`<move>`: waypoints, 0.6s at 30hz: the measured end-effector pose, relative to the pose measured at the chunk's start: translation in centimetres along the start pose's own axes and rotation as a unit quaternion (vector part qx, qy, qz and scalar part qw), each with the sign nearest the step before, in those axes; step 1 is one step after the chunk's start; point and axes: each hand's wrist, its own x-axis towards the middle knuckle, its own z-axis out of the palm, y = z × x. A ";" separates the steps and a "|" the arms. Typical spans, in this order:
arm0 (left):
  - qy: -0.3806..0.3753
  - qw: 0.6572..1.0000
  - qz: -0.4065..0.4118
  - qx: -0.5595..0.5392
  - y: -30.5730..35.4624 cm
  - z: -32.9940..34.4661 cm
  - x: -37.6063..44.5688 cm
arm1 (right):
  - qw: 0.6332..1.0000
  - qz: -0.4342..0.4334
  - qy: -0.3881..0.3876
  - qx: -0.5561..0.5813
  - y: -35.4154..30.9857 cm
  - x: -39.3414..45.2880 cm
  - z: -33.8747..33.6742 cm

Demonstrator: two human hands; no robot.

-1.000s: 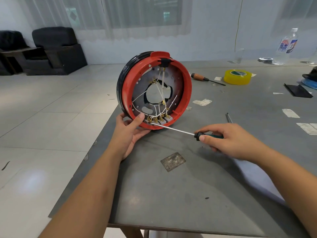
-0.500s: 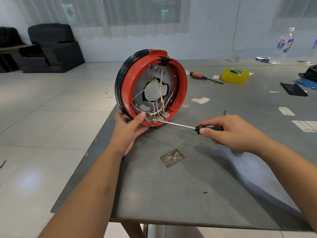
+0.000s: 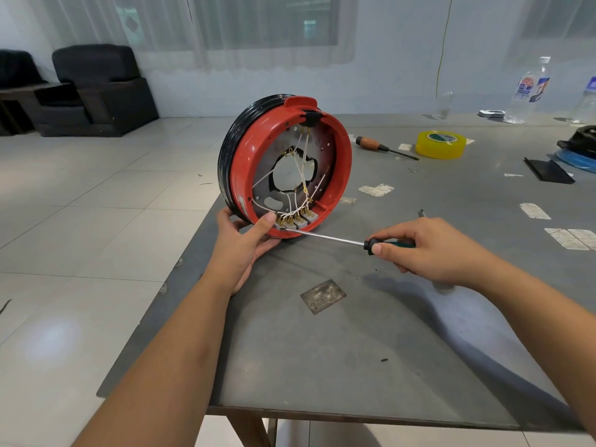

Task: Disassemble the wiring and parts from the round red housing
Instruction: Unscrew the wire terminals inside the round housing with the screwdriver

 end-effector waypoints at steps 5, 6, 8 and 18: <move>0.004 1.000 0.002 0.005 0.1 0.1 -0.2 | 1.000 0.006 0.000 -0.005 -0.1 0.0 -0.4; 0.004 1.000 0.003 0.006 0.1 0.2 -0.2 | 1.000 0.007 0.001 -0.005 -0.1 0.0 -0.4; 0.003 1.000 0.005 0.005 0.2 0.2 -0.3 | 1.000 0.009 0.004 -0.007 -0.1 0.0 -0.4; 0.001 1.000 0.014 0.014 0.3 0.4 -0.6 | 1.000 0.020 -0.001 -0.015 -0.7 -0.1 -0.7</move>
